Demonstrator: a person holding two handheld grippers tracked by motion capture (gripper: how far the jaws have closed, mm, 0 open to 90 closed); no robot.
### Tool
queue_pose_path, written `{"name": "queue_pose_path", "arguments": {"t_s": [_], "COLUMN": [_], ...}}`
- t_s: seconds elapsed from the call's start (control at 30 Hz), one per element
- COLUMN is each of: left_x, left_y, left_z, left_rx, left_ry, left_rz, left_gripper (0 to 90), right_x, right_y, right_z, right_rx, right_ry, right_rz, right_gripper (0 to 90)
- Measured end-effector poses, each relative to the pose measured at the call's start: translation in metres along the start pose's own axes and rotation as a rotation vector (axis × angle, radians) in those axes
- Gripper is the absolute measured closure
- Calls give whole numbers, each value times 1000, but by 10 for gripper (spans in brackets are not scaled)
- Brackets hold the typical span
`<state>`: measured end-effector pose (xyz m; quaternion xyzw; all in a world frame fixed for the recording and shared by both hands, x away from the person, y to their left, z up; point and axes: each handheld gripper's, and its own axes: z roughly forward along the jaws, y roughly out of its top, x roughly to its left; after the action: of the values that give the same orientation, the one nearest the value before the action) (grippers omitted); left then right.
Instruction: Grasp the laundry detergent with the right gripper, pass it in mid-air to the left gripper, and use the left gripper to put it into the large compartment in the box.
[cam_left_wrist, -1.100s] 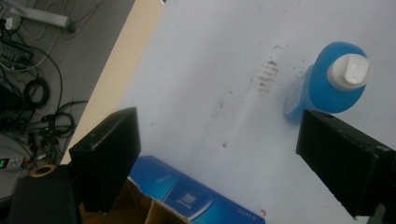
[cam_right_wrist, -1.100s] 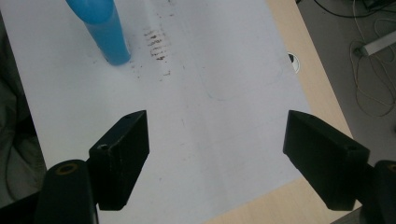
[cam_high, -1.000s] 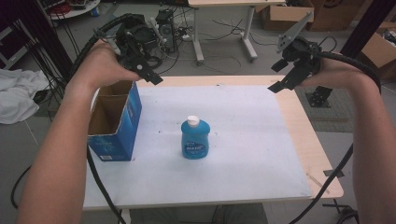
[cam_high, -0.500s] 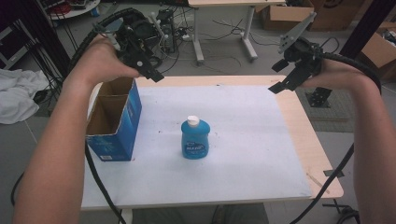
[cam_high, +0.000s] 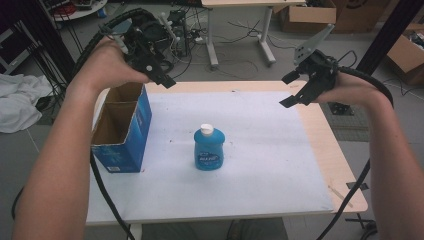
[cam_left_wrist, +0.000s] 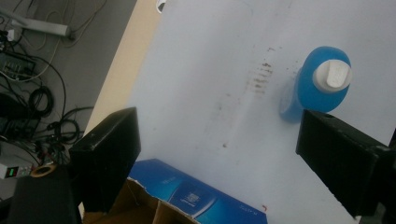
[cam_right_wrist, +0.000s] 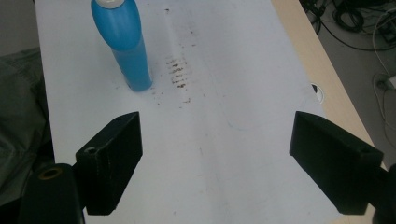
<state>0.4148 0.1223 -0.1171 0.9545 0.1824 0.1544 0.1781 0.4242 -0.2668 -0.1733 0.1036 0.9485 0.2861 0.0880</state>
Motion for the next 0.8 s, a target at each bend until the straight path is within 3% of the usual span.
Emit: {"name": "queue_pose_path", "arguments": {"t_s": [0.33,0.8], "left_x": [-2,-3], "left_y": [1,-1], "left_z": [-1,-2], "left_rx": [-5,-10], "left_ry": [-4,-6], "left_rz": [5,4], "left_gripper": [148,149], "right_x": [9,24], "right_y": [-7,-3], "right_z": [35,74], "right_rx": [-64,-130], "right_ry": [62,136], "right_rz": [-24,-65], "right_gripper": [161,157]}}
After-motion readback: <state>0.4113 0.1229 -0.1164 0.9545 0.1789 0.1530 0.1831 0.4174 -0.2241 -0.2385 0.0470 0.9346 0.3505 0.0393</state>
